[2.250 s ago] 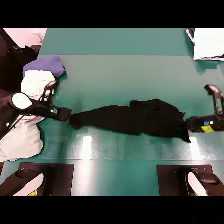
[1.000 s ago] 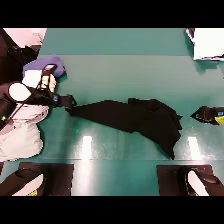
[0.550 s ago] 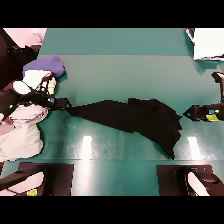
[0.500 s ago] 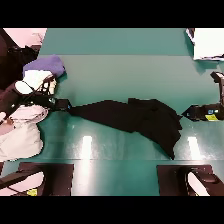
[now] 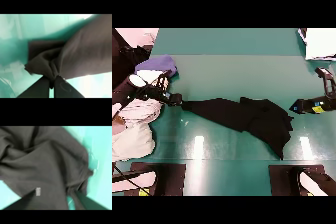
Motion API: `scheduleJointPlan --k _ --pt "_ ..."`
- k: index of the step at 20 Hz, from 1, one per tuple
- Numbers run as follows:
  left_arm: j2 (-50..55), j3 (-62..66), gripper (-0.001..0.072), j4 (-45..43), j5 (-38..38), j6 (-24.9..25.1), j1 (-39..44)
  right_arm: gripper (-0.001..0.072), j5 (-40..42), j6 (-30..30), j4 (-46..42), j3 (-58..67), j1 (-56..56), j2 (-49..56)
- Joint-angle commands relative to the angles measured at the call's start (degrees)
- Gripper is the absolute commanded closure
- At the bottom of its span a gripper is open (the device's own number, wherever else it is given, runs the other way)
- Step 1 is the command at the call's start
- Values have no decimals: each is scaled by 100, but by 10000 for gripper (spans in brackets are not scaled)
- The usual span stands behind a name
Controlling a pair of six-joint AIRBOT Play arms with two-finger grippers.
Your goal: Fold the shirts.
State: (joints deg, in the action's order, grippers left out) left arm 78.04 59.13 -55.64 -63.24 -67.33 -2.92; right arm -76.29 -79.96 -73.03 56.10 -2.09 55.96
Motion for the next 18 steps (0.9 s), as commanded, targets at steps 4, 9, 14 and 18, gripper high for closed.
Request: scheduleJointPlan --k 4,9,14,18 --pt "17 603 677 46 -496 -15 -4 160 85 850 492 1292 17 2378" --pt "17 603 677 52 -487 -22 -4 167 50 874 713 1985 -280 3729" --pt "17 603 677 61 -496 -37 -4 265 13 975 702 2361 -824 4218" --pt "13 603 677 105 -568 -157 -4 697 107 975 702 2640 -955 4214"
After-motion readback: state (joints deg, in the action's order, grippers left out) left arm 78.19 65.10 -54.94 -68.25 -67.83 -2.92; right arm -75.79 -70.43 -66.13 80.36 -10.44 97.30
